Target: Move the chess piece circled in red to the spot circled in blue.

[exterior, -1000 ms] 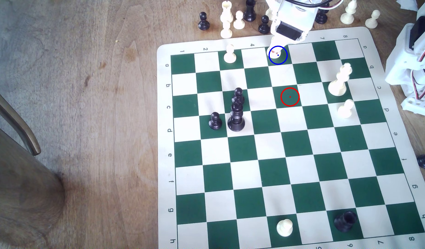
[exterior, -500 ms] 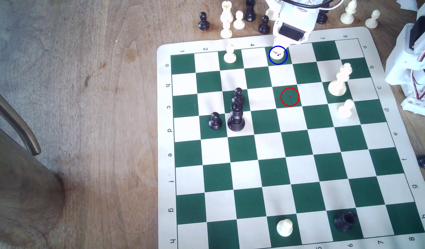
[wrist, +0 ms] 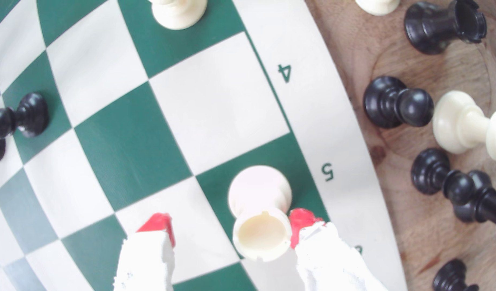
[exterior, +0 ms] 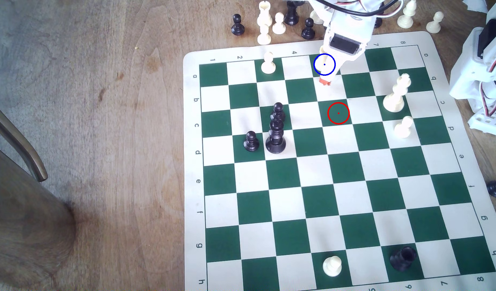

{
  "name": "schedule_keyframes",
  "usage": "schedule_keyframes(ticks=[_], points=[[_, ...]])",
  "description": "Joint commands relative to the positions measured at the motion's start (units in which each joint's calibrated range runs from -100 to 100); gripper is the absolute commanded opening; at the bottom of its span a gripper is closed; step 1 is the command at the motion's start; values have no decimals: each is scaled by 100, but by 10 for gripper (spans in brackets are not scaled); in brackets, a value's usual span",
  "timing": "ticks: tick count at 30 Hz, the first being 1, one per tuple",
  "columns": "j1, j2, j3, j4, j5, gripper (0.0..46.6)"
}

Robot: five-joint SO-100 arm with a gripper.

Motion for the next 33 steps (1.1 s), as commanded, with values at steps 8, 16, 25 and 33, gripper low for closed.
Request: schedule_keyframes(ticks=[8, 16, 25, 33], points=[[51, -1579, 735, -146, 68, 256], [-82, -4338, 2104, 501, 44, 276], [-614, -6681, 2956, 1967, -127, 257], [-825, -8472, 3871, 2368, -244, 101]])
